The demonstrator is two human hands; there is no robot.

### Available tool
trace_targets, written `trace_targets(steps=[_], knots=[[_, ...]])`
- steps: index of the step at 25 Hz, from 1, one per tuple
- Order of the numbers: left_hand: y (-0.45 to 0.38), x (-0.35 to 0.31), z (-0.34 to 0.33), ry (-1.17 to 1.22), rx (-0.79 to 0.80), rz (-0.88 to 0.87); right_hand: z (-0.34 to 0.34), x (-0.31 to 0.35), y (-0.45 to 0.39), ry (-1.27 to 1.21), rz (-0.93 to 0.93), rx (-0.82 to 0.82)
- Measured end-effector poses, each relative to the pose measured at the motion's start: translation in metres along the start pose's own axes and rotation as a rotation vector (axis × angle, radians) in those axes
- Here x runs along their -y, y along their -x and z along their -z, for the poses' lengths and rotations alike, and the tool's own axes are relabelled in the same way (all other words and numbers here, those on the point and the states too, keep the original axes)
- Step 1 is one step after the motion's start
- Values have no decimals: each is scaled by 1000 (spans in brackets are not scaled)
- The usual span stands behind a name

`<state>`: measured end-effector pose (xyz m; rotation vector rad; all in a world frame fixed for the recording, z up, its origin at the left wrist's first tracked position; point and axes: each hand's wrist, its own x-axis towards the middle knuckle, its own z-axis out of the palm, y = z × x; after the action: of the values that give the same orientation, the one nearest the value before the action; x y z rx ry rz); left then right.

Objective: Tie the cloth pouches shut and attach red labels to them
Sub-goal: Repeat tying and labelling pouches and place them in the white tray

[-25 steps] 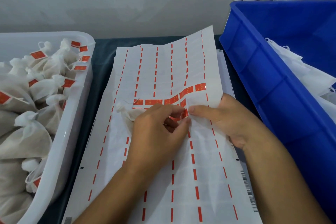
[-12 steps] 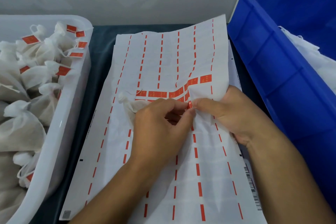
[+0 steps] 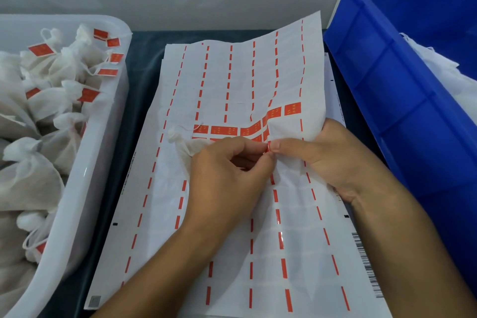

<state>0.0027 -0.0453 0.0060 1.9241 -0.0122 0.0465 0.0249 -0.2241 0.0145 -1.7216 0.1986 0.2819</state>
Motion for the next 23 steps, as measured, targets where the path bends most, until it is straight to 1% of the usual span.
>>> trace_targets(steps=[2,4,7,13,16,23], knots=[[-2,0,1,47,8,41,1,1,0,15,3,-7],[-3,0,1,39,-8,61,1,2,1,18,7,-1],[-5,2,1,2,-5,58,0,5,2,6,8,4],[-5,0,3,29,17,33,1,8,4,22,9,34],[-8,2,3,29,24,63,2,9,6,60,4,30],[-7,0,-1,-43,-16,59,2,14,9,115,16,12]])
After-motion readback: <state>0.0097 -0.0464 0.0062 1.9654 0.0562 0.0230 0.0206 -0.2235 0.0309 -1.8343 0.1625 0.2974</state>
